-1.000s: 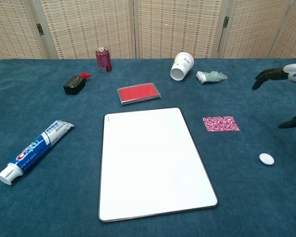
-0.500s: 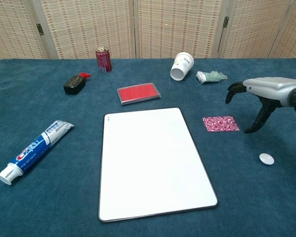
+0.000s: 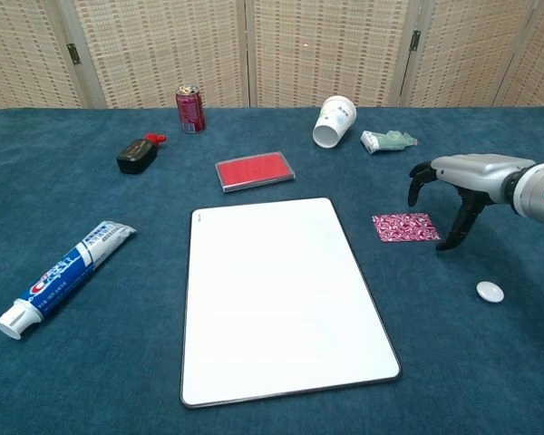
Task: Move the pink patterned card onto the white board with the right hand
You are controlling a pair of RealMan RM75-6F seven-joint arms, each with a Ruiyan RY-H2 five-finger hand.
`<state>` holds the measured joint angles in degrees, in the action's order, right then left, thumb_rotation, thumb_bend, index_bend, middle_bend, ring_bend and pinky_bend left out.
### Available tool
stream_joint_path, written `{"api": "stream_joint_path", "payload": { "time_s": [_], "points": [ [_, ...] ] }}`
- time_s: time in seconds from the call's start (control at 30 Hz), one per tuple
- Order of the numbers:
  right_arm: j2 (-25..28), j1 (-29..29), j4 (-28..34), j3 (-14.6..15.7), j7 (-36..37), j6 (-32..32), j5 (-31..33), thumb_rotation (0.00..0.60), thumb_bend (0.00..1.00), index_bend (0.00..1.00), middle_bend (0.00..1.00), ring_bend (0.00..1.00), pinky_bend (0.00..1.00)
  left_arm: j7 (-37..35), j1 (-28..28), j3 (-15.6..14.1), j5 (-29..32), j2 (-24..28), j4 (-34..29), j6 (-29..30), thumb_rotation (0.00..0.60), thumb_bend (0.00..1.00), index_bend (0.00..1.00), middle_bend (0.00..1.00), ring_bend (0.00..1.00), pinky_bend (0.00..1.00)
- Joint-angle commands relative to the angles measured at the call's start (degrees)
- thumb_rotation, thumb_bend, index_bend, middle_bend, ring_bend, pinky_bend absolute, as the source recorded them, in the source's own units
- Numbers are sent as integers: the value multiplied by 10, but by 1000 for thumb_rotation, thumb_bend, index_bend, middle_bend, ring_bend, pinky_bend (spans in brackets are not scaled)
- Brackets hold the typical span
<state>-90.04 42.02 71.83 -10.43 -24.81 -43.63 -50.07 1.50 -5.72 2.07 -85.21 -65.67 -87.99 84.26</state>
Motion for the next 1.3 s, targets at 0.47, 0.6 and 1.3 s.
{"api": "stream_joint_path", "payload": {
  "time_s": [0.47, 0.6, 1.3],
  "points": [
    [-17, 28, -24, 4, -8, 10, 33, 600, 184, 332, 95, 67, 81, -8, 2, -1, 1, 0, 9, -1, 600, 95, 307, 241, 219, 0],
    [-19, 35, -27, 6, -14, 14, 45, 600, 193, 332, 95, 65, 81, -10, 3, -2, 1, -1, 11, -2, 600, 94, 317, 241, 219, 0],
    [-26, 49, -37, 23, -21, 14, 74, 600, 263, 386, 106, 68, 81, -15, 5, -3, 2, -3, 18, -2, 600, 94, 318, 241, 220, 0]
  ]
}}
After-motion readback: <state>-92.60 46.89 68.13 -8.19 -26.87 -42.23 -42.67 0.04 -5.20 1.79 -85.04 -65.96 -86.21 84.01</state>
